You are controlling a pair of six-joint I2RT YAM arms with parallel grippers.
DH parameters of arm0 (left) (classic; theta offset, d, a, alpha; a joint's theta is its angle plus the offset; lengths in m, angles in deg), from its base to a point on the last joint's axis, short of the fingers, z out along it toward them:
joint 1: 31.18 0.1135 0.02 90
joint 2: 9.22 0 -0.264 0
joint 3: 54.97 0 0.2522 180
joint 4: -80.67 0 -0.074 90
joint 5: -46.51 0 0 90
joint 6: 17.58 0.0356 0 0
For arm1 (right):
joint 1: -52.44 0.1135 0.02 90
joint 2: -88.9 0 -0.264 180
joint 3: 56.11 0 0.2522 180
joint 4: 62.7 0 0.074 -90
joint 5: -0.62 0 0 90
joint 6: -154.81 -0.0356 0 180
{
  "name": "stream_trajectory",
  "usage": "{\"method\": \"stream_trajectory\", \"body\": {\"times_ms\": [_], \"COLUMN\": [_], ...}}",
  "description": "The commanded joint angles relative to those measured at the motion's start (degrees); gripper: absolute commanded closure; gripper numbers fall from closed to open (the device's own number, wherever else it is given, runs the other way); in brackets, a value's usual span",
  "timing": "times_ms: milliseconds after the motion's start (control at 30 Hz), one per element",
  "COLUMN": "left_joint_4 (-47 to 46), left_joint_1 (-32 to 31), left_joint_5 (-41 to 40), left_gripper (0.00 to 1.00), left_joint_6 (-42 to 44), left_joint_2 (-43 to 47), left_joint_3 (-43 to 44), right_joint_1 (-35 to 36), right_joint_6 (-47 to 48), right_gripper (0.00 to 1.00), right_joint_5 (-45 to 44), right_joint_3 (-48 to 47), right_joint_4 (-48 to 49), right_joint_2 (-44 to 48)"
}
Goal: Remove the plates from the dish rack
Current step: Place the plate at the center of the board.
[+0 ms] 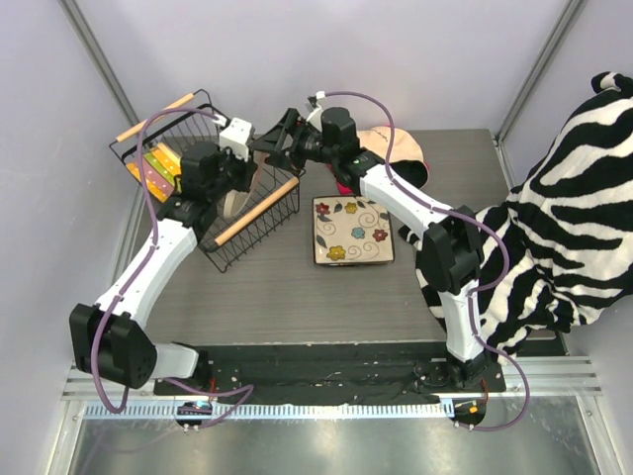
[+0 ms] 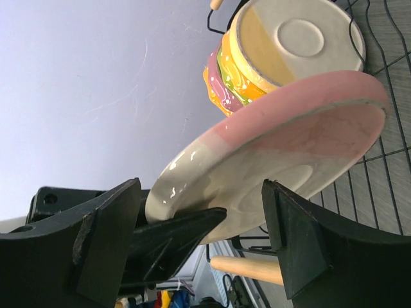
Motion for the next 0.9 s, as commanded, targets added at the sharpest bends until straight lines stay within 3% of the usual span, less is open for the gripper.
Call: {"method": "stream_trajectory", "body": {"times_ms": [0, 333, 533, 700, 867], "left_joint_4": [-8.22, -6.64, -6.11, -4.18, -3.21], "left_joint_1": [-2.22, -9.52, -12.86, -15.32, -17.61], "left_joint_5": [-1.01, -4.61, -4.96, -5.31, -5.93], "left_gripper": [1.00, 1.00, 1.00, 1.00, 1.00], "left_joint_6": [6.64, 18.42, 23.25, 25.71, 27.65], "left_joint_2": [4.31, 7.03, 7.82, 6.95, 6.07], "left_joint_3": [0.75, -2.86, -4.09, -4.09, -4.27], "right_joint_1": [0.13, 0.04, 0.22, 0.31, 0.48], "right_joint_6": [-2.06, -2.25, -1.37, -1.01, -0.66], "right_gripper": [0.16, 0.18, 0.25, 0.34, 0.52], "right_joint_5": [0.49, 0.58, 1.46, 2.60, 4.36], "right_joint_3": [-3.16, -3.95, -2.38, -0.79, -0.70], "right_joint_4": [-0.58, -5.68, -7.18, -7.18, -7.18], "right_joint_2": [-0.75, -2.78, -2.43, -1.81, -1.46]}}
